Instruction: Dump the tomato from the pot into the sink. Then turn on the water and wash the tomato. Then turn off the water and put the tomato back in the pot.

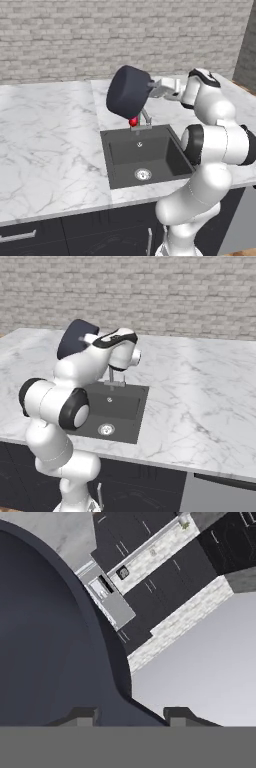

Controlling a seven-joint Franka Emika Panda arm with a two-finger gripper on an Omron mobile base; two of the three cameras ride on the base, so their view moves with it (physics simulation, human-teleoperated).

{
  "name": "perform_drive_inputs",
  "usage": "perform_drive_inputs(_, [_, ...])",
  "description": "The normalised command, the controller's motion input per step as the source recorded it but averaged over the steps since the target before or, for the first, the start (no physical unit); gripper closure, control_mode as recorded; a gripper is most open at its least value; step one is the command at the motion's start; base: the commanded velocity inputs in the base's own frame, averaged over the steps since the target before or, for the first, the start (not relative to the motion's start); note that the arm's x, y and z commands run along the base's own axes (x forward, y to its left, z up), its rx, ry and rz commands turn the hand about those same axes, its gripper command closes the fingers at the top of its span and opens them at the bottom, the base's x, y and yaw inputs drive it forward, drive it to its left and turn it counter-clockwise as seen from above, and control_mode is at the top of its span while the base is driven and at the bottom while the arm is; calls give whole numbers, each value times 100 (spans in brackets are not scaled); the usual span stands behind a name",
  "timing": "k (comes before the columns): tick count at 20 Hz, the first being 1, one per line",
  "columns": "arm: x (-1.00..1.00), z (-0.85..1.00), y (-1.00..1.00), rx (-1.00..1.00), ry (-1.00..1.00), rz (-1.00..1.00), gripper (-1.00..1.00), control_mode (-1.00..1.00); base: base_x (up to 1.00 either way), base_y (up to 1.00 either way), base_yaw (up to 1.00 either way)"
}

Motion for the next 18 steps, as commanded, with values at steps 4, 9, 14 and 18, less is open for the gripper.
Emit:
perform_drive_inputs(4, [13, 1, -6, 9, 12, 0, 100, -100, 0, 0, 0])
perform_drive_inputs(9, [-42, 33, 27, -1, -6, 0, 100, -100, 0, 0, 0])
perform_drive_inputs(14, [-100, 35, 69, -22, -25, -1, 100, -100, 0, 0, 0])
perform_drive_inputs(18, [-97, 16, 77, -33, -19, 0, 100, -100, 0, 0, 0])
